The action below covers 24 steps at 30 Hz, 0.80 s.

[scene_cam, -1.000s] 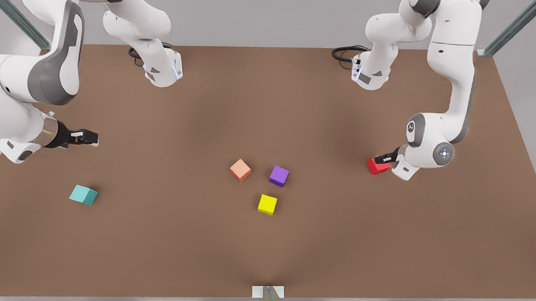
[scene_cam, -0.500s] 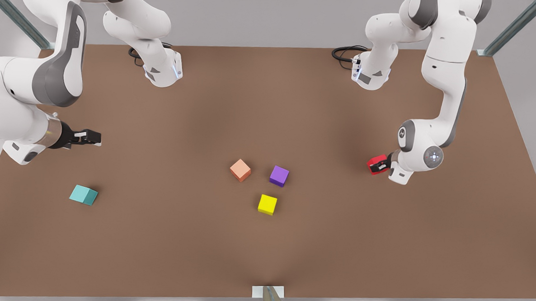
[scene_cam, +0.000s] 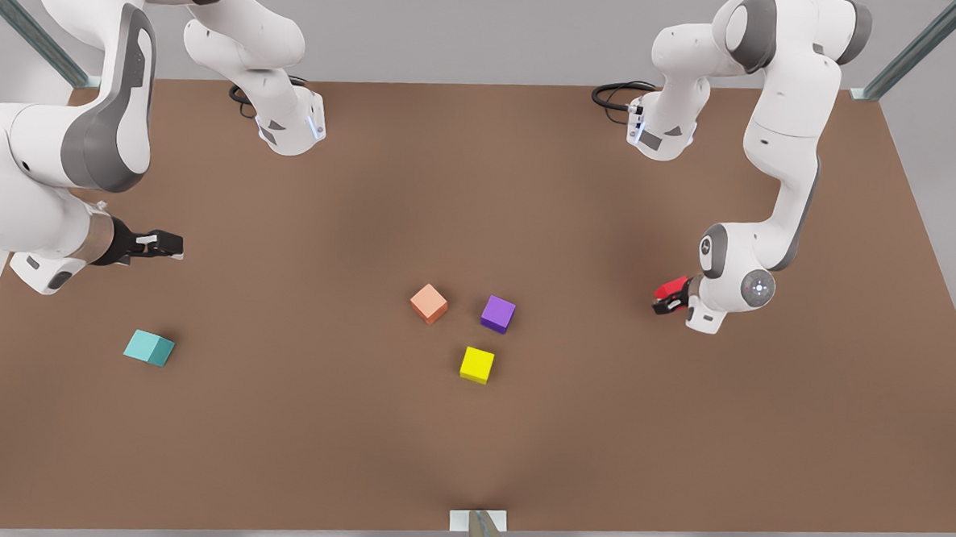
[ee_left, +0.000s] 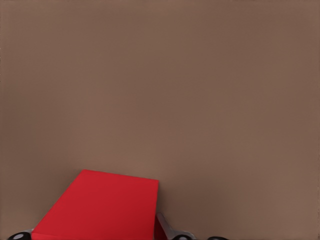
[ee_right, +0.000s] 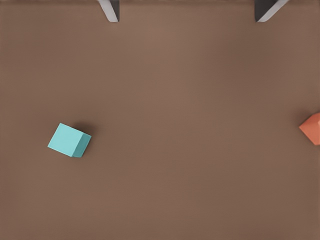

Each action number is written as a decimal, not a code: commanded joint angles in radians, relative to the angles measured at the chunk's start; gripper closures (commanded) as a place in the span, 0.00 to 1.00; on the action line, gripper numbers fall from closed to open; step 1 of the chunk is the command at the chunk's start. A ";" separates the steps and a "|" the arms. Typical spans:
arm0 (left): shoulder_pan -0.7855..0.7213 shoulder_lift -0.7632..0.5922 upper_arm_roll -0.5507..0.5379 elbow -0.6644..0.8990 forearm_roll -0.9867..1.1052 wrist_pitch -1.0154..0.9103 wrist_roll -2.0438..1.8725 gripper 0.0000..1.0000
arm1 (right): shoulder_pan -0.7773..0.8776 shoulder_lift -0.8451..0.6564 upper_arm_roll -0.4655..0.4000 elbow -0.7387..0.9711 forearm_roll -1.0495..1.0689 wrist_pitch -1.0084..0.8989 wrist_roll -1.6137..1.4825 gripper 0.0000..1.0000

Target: Pick up red wooden cube and pass to hand red wooden cube and place in blue wooden cube

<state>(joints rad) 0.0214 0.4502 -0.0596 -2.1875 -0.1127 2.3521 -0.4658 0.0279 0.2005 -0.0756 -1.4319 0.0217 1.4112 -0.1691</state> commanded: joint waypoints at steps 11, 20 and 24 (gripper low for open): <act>0.002 0.234 -0.387 0.845 -0.260 -0.711 -0.028 0.38 | 0.030 0.505 0.043 0.288 0.830 0.222 -1.325 0.00; -0.024 0.418 -0.658 0.968 -0.571 -0.229 0.193 0.38 | 0.037 0.634 0.188 0.260 1.299 0.325 -1.965 0.00; -0.057 0.470 -0.714 0.969 -0.614 -0.079 0.438 0.43 | 0.037 0.642 0.229 0.245 1.305 0.253 -2.029 0.00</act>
<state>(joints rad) -0.0305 0.9125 -0.7651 -1.2197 -0.6678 2.1126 -0.3929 0.0642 0.8422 0.1479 -1.1862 1.2877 1.6913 -1.3079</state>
